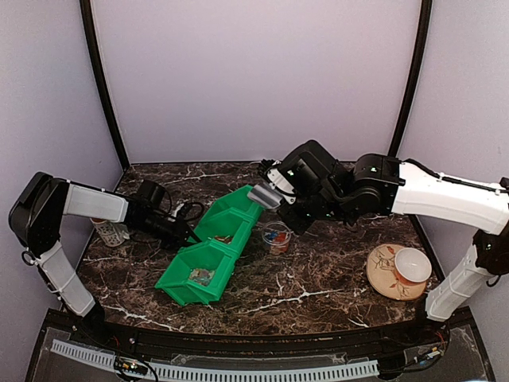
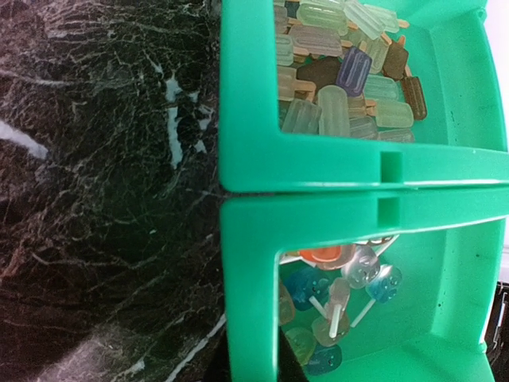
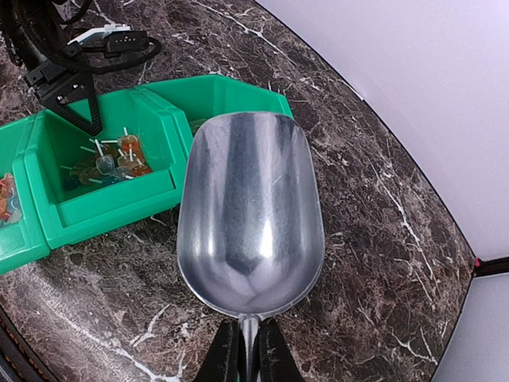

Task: Pack the candies
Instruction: Adjust the fake candies in the storage box.

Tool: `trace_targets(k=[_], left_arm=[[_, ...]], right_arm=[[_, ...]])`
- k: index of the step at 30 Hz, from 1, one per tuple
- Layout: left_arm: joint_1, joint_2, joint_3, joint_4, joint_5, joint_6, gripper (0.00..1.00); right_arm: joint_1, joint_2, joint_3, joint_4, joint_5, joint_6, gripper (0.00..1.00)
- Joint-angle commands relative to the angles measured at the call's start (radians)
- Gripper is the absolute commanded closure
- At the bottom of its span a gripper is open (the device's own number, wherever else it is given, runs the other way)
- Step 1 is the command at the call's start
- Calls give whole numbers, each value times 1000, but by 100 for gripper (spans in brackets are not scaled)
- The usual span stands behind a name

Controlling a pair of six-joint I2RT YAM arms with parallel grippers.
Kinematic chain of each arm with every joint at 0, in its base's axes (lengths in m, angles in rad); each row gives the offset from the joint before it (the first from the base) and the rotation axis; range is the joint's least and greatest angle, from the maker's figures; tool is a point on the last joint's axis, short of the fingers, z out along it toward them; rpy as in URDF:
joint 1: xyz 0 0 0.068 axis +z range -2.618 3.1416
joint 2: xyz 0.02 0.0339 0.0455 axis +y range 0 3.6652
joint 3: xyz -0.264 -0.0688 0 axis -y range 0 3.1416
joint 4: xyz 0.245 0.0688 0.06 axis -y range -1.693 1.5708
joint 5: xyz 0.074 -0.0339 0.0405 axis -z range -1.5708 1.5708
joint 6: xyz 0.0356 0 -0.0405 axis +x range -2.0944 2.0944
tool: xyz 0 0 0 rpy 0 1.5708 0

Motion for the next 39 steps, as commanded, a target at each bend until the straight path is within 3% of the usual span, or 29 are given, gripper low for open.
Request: trace_targets(k=[1, 13, 39], left_arm=[[5, -54, 74, -83, -5, 38, 100], [-29, -131, 170, -266, -215, 231, 100], [-75, -147, 177, -341, -333, 319, 100]], right_arm=[[10, 5, 30, 12, -6, -14, 100], [11, 158, 161, -159, 40, -107, 100], [9, 518, 422, -259, 138, -351, 100]])
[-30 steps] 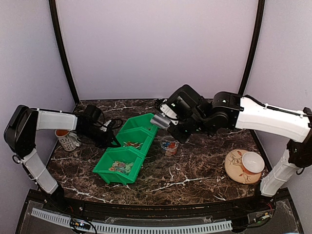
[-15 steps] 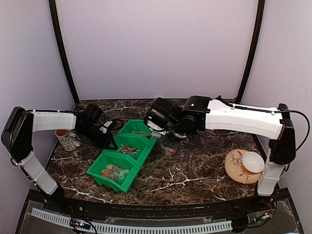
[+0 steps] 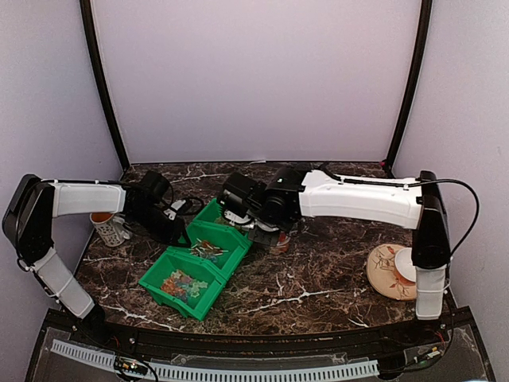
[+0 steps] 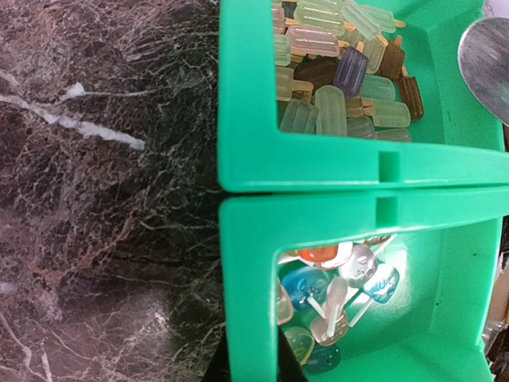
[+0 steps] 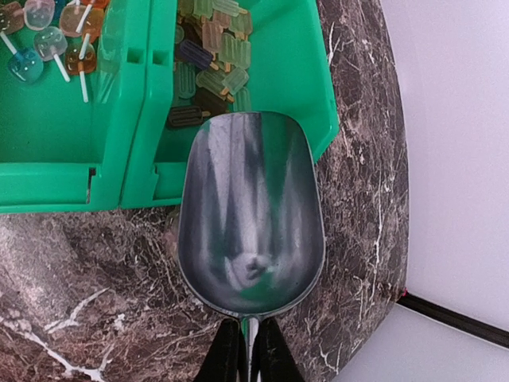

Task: Pack the candies
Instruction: Adjust the fake candies in the storage box, then scoop the fake candies from the storage box.

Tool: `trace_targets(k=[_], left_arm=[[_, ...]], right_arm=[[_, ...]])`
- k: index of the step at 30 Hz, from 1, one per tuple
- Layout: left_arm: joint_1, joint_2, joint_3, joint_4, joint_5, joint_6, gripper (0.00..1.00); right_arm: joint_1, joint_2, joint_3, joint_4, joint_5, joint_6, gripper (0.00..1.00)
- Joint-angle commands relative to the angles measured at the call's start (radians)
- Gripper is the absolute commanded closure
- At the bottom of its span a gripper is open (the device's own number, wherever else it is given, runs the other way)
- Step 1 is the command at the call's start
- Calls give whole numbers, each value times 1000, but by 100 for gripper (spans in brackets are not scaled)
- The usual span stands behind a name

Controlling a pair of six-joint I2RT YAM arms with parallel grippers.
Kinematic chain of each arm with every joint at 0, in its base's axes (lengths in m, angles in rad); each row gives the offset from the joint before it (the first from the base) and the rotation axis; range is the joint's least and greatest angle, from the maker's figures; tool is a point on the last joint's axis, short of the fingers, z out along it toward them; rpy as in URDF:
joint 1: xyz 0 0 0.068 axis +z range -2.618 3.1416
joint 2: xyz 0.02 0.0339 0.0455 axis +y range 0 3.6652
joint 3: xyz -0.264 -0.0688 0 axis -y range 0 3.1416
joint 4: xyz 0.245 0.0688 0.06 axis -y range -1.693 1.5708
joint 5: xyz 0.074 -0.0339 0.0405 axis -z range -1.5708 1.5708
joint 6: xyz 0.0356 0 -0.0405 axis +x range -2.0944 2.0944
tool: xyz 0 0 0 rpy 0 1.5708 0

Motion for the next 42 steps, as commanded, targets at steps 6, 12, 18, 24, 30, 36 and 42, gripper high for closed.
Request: trace_targets(k=[6, 12, 18, 24, 30, 36, 42], left_arm=[[-13, -97, 54, -6, -10, 7, 100], [-24, -117, 61, 1, -20, 18, 100], [-33, -155, 64, 21, 3, 36, 100], [-34, -152, 134, -37, -30, 48, 100], [-39, -106, 201, -102, -61, 41, 100], [-41, -131, 146, -72, -113, 56, 100], [-38, -129, 128, -63, -138, 73, 100]], right_arm=[[7, 128, 161, -19, 51, -121, 100], [-4, 218, 264, -63, 20, -165, 100], [-8, 272, 307, -71, -29, -220, 100], [-15, 296, 310, -70, -132, -259, 100], [-34, 320, 328, -42, -312, -288, 100], [-83, 301, 273, -5, -439, -263, 100], [-120, 246, 197, 30, -523, -240, 100]])
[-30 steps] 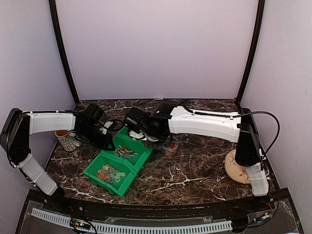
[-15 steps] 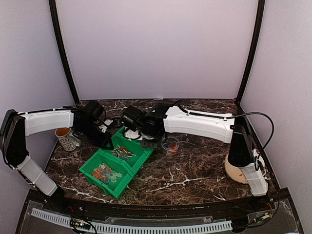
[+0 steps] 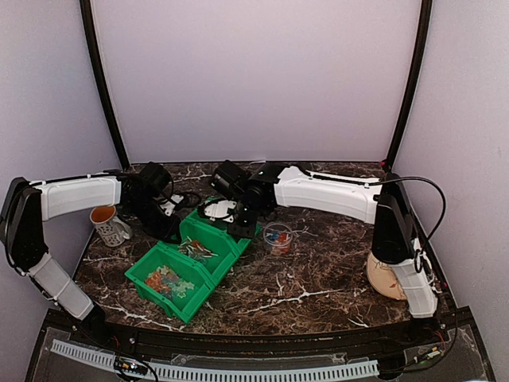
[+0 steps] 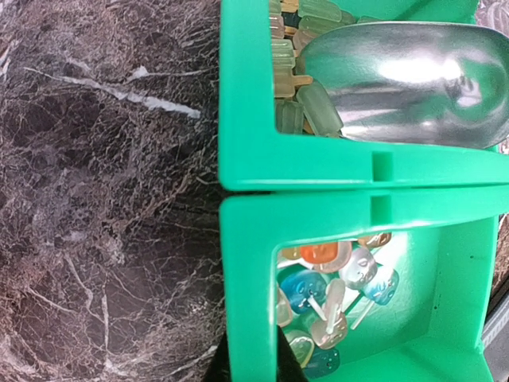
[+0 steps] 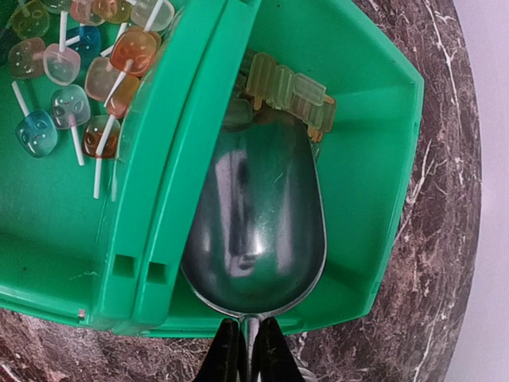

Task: Pack the candies
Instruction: Scoop the fake candies from the storage box.

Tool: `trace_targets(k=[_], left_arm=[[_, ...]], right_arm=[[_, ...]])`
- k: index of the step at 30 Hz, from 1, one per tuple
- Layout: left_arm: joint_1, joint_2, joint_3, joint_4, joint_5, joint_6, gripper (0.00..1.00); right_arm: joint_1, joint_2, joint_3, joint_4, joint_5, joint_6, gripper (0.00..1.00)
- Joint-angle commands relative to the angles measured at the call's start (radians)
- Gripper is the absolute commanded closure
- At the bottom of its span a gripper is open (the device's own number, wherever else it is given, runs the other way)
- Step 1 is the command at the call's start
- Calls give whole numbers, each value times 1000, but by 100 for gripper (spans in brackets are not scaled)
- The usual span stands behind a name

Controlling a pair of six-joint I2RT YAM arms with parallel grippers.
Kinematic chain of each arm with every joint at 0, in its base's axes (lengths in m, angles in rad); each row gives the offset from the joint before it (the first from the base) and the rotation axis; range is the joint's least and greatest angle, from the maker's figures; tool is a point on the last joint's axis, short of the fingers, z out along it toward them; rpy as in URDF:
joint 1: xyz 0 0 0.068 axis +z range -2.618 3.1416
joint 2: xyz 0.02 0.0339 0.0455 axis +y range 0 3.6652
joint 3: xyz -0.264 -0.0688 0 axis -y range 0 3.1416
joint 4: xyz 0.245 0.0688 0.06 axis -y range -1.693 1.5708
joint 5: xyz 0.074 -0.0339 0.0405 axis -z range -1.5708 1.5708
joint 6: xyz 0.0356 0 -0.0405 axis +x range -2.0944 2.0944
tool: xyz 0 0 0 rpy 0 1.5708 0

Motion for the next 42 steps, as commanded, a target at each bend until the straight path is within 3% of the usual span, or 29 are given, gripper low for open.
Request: trace_targets(k=[1, 8, 17, 23, 33, 42], left_arm=[[3, -70, 25, 148, 69, 16, 100], [3, -89, -8, 177, 124, 21, 100], [2, -85, -11, 181, 146, 17, 100], [4, -83, -16, 183, 155, 14, 100], [2, -78, -16, 186, 161, 14, 100], [18, -75, -18, 190, 172, 6, 100]], right_arm=[[-25, -27, -95, -43, -170, 6, 100], [-92, -56, -281, 246, -283, 134, 100], [-109, -68, -400, 588, -239, 324, 100], [-110, -90, -445, 729, -257, 378, 100], [-110, -186, -682, 1050, -201, 354, 100], [-111, -215, -765, 1121, -168, 285, 100]])
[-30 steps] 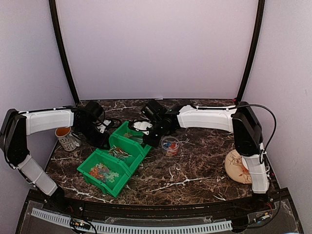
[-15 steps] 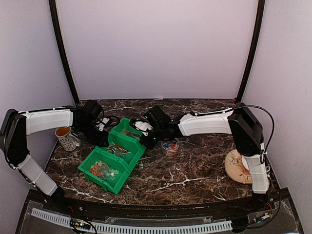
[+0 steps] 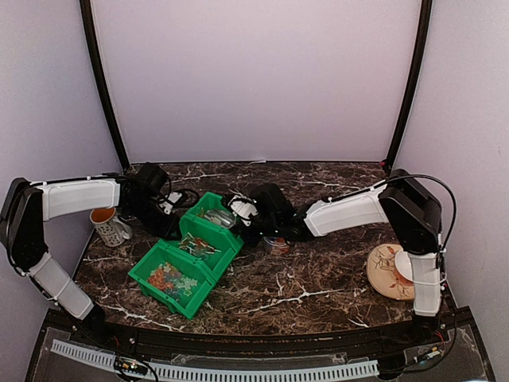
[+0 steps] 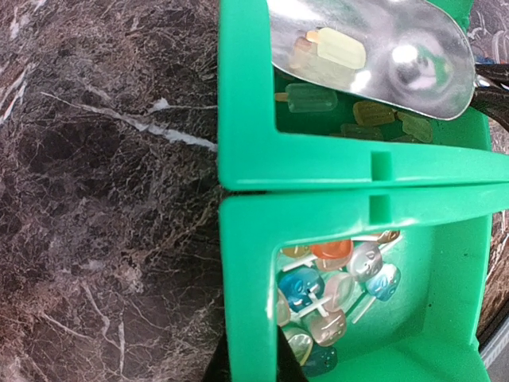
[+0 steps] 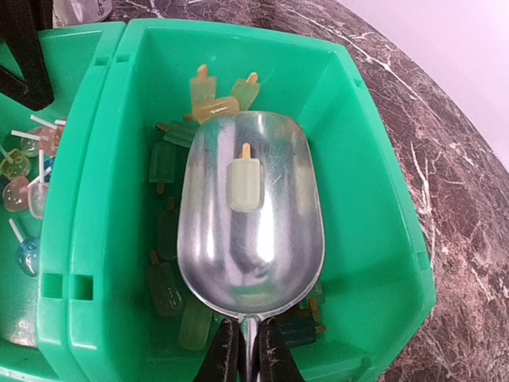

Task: Pack the candies
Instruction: Scoop the fake candies from the storage box.

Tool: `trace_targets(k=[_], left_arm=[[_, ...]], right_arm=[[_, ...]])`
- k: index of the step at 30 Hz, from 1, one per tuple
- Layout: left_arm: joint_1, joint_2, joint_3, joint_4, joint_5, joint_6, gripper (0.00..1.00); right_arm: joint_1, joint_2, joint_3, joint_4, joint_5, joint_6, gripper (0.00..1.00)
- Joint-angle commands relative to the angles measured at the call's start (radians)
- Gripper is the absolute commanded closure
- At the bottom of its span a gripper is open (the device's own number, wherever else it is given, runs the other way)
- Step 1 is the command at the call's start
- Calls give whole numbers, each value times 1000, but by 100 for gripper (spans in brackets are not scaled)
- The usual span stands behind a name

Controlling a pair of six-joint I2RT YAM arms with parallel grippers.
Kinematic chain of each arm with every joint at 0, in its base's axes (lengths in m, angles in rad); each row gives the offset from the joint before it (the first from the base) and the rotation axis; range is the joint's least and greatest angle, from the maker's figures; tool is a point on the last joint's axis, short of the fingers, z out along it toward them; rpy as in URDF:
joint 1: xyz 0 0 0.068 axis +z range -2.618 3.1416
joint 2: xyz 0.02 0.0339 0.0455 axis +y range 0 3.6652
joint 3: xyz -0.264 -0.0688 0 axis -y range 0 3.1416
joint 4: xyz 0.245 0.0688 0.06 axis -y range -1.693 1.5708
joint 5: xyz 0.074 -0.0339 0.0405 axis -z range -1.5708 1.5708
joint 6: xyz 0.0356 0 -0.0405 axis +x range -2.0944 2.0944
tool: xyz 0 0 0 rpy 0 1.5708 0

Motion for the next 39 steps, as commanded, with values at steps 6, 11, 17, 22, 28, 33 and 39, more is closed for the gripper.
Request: trace_targets(k=[6, 11, 17, 22, 28, 33, 39], left_arm=[[2, -74, 21, 92, 168, -6, 100], [3, -75, 22, 91, 160, -7, 100], [4, -84, 20, 102, 173, -9, 100], [4, -84, 19, 101, 170, -11, 100], [4, -83, 21, 95, 157, -6, 100], [4, -76, 26, 85, 134, -3, 100], [6, -77, 27, 76, 93, 5, 100]], right_arm=[[-12, -18, -7, 53, -5, 13, 100], [-26, -30, -26, 99, -97, 63, 100], [-68, -65, -89, 222, -230, 148, 100], [-78, -50, -77, 223, -244, 150, 100], [-77, -11, 39, 24, -256, 85, 100], [-76, -23, 136, -270, -179, -23, 100], [-77, -85, 184, -504, -33, -103, 100]])
